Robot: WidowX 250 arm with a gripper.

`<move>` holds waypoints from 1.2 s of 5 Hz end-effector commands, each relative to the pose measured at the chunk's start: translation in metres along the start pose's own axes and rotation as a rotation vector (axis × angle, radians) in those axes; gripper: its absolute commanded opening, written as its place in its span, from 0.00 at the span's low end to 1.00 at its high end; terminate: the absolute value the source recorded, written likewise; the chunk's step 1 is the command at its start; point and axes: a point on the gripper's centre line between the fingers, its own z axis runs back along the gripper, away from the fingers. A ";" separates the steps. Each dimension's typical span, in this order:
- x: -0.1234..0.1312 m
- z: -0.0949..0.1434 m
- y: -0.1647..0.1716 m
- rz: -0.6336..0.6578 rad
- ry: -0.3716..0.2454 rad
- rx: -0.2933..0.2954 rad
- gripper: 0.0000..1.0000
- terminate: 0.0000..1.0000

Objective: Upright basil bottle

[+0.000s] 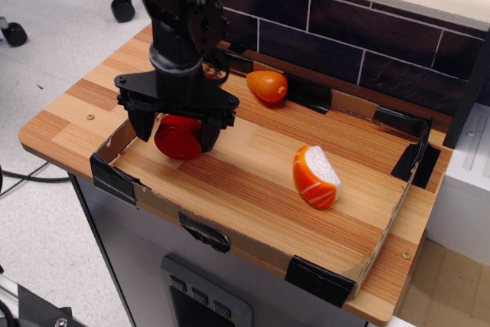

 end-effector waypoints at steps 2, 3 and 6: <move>-0.001 -0.011 -0.003 0.001 -0.002 0.039 1.00 0.00; -0.001 -0.015 -0.003 0.002 -0.002 0.049 1.00 0.00; -0.002 0.033 0.013 0.017 -0.009 0.018 0.00 0.00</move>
